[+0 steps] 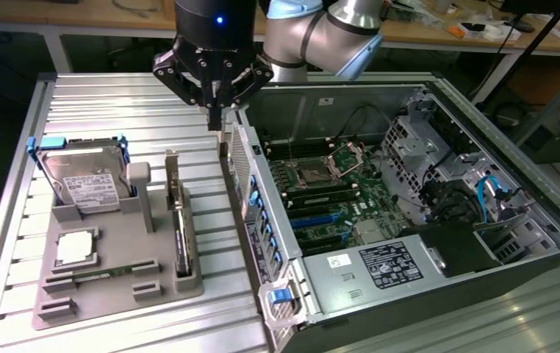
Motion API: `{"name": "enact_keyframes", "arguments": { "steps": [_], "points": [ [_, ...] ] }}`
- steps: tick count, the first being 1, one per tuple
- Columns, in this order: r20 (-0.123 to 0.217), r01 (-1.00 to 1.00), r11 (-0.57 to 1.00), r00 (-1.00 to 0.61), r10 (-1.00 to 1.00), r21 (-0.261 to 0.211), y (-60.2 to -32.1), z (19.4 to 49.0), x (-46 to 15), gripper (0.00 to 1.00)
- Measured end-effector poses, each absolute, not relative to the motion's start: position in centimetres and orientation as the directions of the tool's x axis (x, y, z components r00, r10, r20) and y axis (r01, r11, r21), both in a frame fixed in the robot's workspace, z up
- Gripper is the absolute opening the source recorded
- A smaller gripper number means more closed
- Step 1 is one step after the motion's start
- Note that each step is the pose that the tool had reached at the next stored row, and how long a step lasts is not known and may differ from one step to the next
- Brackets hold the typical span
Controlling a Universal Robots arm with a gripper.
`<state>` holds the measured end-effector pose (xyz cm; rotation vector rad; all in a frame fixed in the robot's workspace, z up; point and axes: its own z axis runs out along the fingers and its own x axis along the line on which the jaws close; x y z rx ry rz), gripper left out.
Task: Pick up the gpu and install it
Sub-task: 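Reach for the gpu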
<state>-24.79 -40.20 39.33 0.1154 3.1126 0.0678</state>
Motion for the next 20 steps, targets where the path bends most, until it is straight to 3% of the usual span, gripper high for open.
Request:
{"name": "enact_keyframes", "arguments": {
  "steps": [20],
  "points": [
    [-0.024,0.073,0.996,-0.997,0.074,0.044,-40.6,39.3,-27.3,0.11]
  ]
}}
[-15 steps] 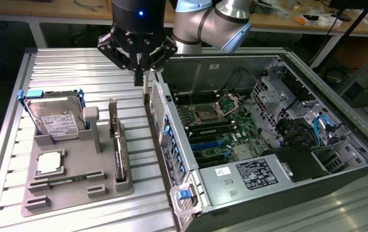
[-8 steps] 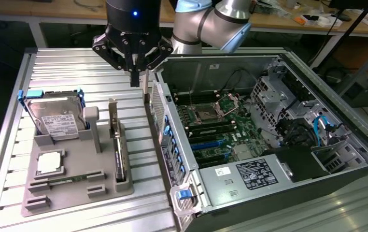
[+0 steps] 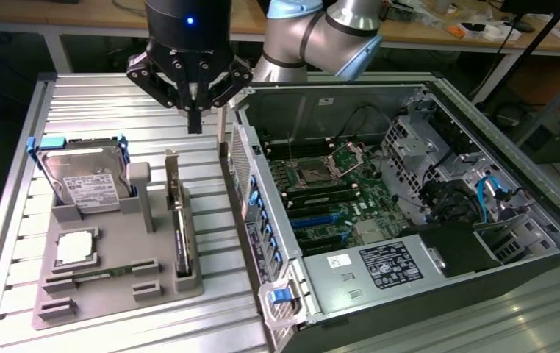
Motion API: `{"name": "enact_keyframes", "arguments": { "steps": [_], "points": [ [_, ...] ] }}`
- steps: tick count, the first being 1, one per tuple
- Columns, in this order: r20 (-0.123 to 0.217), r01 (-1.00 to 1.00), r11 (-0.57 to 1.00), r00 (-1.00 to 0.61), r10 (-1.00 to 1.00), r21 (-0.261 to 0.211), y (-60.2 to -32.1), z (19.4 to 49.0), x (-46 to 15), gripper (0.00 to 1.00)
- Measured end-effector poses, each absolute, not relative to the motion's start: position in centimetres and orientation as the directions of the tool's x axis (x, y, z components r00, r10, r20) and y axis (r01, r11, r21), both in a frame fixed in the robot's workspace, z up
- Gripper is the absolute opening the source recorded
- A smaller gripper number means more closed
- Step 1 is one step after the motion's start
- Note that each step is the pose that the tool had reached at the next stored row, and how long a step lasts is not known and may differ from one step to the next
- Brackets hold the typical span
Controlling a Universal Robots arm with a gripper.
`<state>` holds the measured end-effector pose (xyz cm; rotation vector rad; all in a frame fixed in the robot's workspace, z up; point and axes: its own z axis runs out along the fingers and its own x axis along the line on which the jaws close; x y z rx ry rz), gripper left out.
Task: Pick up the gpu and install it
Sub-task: 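Reach for the gpu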
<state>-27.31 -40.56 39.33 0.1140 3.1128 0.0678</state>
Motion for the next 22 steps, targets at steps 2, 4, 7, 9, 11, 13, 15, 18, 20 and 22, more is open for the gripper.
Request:
{"name": "enact_keyframes", "arguments": {
  "steps": [2,4,7,9,11,13,15,18,20,22],
  "points": [
    [-0.024,0.073,0.996,-0.997,0.074,0.044,-40.6,39.3,-27.6,0.11],
    [-0.024,0.073,0.996,-0.997,0.074,0.044,-40.7,39.3,-27.9,0.11],
    [-0.024,0.072,0.996,-0.997,0.073,0.045,-40.9,39.3,-28.3,0.11],
    [-0.024,0.072,0.996,-0.997,0.074,0.044,-41.3,39.3,-28.3,0.11],
    [-0.024,0.073,0.996,-0.997,0.074,0.044,-41.7,39.3,-28.3,0.11],
    [-0.024,0.073,0.996,-0.997,0.074,0.045,-42.1,39.3,-28.4,0.11],
    [-0.024,0.073,0.996,-0.997,0.074,0.044,-42.5,39.3,-28.5,0.11],
    [-0.024,0.072,0.996,-0.997,0.074,0.045,-43.4,39.3,-28.8,0.11],
    [-0.024,0.072,0.996,-0.997,0.074,0.044,-43.9,39.3,-29.0,0.11],
    [-0.024,0.073,0.996,-0.997,0.074,0.044,-44.2,39.3,-29.1,0.11]
  ]
}}
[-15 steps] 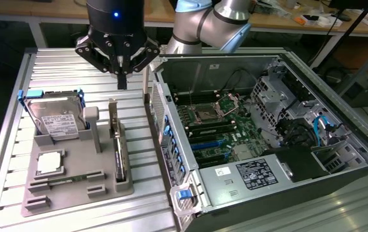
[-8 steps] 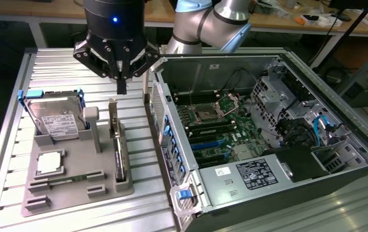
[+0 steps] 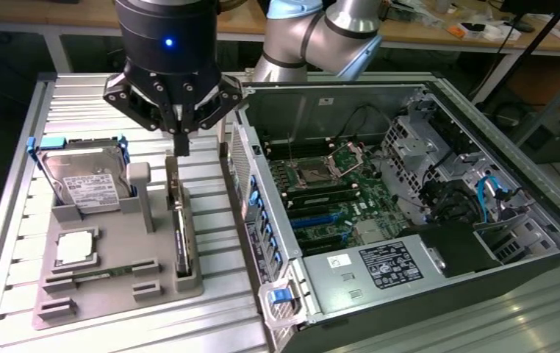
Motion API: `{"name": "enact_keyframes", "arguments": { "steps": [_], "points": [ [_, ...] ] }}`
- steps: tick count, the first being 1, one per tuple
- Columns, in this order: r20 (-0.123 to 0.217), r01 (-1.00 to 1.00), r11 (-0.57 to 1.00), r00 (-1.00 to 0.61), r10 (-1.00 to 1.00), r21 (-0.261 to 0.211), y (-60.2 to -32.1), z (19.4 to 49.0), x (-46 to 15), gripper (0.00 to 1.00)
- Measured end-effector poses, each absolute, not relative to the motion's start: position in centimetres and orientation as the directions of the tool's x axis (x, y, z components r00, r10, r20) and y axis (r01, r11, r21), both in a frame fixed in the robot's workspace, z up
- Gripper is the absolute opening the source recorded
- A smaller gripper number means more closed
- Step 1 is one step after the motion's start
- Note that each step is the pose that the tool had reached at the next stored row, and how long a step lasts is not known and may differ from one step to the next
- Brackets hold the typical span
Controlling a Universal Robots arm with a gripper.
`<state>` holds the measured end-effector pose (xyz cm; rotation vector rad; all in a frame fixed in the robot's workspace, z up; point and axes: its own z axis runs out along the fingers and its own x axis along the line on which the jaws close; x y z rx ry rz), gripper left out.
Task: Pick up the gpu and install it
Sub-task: 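Reach for the gpu, then pick up the gpu and move the gpu toward the slot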
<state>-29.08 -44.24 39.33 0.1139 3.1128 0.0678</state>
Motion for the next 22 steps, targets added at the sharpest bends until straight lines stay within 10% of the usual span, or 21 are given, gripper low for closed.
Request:
{"name": "enact_keyframes", "arguments": {
  "steps": [22],
  "points": [
    [-0.024,0.073,0.996,-0.997,0.074,0.044,-46.4,39.3,-30.1,0.11]
  ]
}}
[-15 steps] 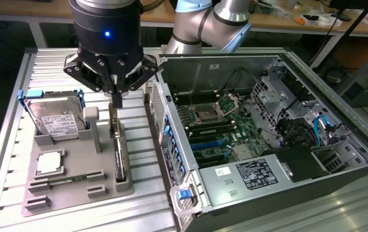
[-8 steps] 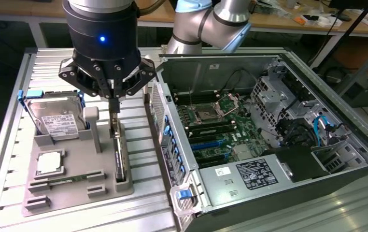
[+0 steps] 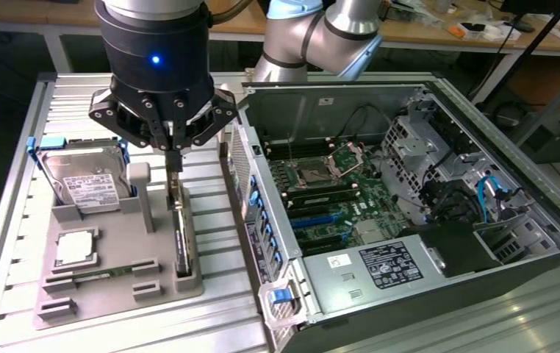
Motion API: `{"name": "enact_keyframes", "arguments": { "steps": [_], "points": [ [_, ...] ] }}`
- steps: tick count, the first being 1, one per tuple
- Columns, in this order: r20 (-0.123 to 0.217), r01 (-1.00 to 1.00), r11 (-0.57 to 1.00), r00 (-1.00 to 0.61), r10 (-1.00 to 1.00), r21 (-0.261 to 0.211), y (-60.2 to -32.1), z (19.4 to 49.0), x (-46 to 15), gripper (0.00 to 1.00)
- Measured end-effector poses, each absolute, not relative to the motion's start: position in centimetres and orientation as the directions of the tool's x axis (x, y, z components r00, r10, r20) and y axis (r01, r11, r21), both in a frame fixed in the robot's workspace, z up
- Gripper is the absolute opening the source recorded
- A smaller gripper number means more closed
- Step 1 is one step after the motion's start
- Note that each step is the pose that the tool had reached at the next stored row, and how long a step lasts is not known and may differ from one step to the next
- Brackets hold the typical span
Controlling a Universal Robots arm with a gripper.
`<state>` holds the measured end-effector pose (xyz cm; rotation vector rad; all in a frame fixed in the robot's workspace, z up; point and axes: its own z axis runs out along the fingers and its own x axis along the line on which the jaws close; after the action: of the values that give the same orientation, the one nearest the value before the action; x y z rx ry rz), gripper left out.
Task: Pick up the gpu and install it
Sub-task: 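Pick up the gpu and move the gpu toward the slot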
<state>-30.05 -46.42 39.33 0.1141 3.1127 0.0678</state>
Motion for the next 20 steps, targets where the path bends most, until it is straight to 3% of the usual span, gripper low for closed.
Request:
{"name": "enact_keyframes", "arguments": {
  "steps": [20],
  "points": [
    [-0.025,0.073,0.996,-0.997,0.074,0.045,-46.42,38.62,-30.05,0.11]
  ]
}}
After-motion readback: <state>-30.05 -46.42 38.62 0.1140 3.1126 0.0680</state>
